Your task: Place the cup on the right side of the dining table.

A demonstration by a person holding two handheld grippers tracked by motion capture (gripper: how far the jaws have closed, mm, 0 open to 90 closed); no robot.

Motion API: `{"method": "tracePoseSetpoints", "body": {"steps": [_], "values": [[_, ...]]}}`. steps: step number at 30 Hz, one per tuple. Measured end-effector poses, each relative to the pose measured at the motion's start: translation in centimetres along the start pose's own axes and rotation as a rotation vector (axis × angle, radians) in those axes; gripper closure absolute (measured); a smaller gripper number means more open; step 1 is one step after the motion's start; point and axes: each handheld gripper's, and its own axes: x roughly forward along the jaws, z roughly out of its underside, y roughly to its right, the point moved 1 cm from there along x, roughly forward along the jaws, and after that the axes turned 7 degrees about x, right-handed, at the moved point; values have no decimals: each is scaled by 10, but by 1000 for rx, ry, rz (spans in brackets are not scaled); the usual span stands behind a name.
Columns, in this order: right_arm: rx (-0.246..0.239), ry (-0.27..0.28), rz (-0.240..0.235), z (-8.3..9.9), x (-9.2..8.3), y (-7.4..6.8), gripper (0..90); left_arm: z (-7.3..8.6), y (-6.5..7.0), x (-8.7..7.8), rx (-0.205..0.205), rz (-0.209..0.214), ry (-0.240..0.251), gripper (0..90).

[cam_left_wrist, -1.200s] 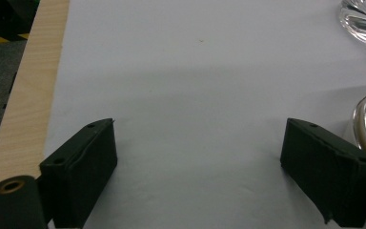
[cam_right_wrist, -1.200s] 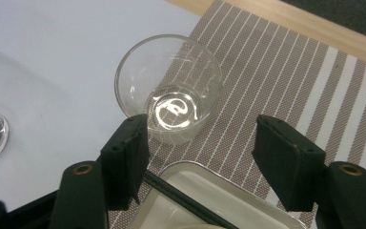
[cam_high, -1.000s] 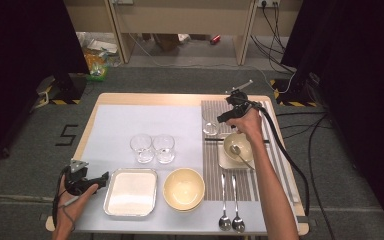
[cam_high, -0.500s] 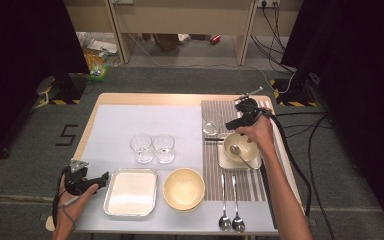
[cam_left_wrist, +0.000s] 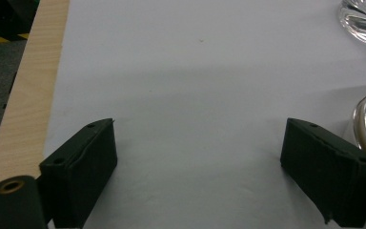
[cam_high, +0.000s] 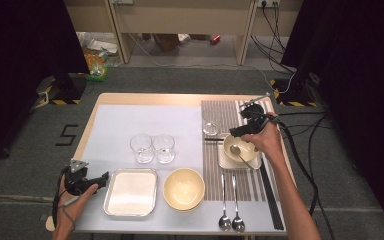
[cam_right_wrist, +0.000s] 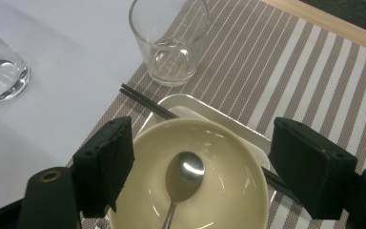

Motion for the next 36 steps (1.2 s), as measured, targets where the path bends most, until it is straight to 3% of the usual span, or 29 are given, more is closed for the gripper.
{"method": "tracePoseSetpoints", "body": {"steps": [6,13,15,19,24,32,36], "values": [[28,14,-47,15,-8,-2,247,0,0,0,0,-1,1,112],[14,13,-6,33,-17,-3,242,0,0,0,-1,0,-3,112],[12,18,-8,35,-18,-3,243,0,0,0,-2,-1,-2,112],[34,32,-60,46,-17,-2,248,0,0,0,-1,1,0,112],[36,47,-78,60,-19,-4,246,0,0,0,-2,2,1,112],[17,59,-61,71,-30,-11,246,0,0,0,-1,1,2,112],[9,71,-75,74,-33,-15,246,0,0,0,-2,1,2,112]]}}
